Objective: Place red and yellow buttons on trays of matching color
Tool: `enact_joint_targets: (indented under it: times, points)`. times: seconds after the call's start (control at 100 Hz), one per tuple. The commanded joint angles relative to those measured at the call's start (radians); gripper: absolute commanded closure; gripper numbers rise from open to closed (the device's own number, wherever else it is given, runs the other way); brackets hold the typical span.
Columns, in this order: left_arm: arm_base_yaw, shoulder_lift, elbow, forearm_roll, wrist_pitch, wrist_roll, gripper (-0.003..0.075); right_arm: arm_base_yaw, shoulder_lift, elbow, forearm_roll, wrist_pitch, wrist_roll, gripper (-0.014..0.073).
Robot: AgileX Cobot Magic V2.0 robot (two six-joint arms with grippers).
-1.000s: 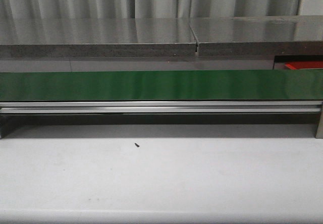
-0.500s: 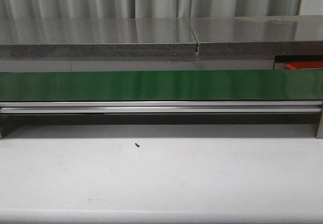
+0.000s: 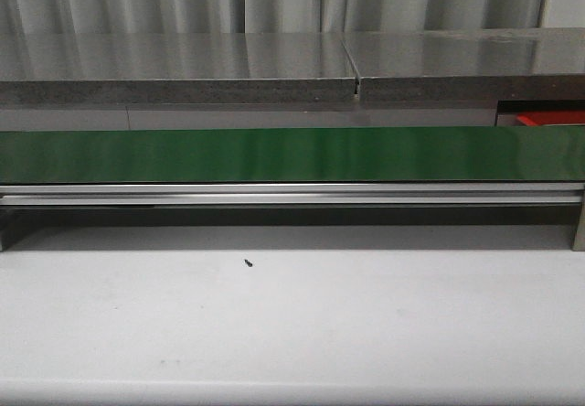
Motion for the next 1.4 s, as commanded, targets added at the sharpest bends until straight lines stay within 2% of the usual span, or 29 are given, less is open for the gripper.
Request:
enact_joint_targets:
  times: [0.0,0.05,0.1,0.24,0.37,0.48,0.73,0.87,1.1,1.39]
  points:
    - [-0.009,0.004,-0.025,-0.013,-0.07,0.001,0.0132,0.001,-0.002,-0.025,0.019,-0.058,-0.01,0.0662]
    - [-0.009,0.004,-0.025,-0.013,-0.074,0.001,0.0063,0.001,-0.002,-0.025,0.019,-0.058,-0.01,0.0662]
    - [-0.009,0.004,-0.025,-0.013,-0.074,0.001,0.004,0.001,-0.002,-0.025,0.019,-0.058,-0.01,0.0662]
    - [-0.006,0.006,-0.04,-0.013,-0.072,0.001,0.0059,0.001,-0.002,-0.025,0.019,-0.058,-0.01,0.0662]
    - [0.048,0.05,-0.108,-0.013,-0.066,-0.051,0.0059,0.001,-0.002,-0.025,0.019,-0.058,-0.01,0.0662]
    - [0.158,0.145,-0.197,-0.013,-0.017,-0.109,0.0059,0.001,-0.002,-0.025,0.019,-0.058,-0.01,0.0662]
    - [0.485,0.469,-0.442,-0.04,0.179,-0.109,0.0059,0.001,-0.002,-0.025,0.019,-0.058,-0.01,0.0662]
    - [0.583,0.643,-0.541,-0.057,0.227,-0.109,0.0059,0.001,-0.002,-0.025,0.019,-0.058,-0.01,0.0662]
    - [0.642,0.892,-0.629,-0.057,0.263,-0.109,0.0059,0.001,-0.002,-0.025,0.019,-0.058,-0.01,0.0662]
    - [0.644,1.089,-0.715,-0.057,0.27,-0.109,0.0059,0.001,-0.002,-0.025,0.019,-0.058,-0.01,0.0662]
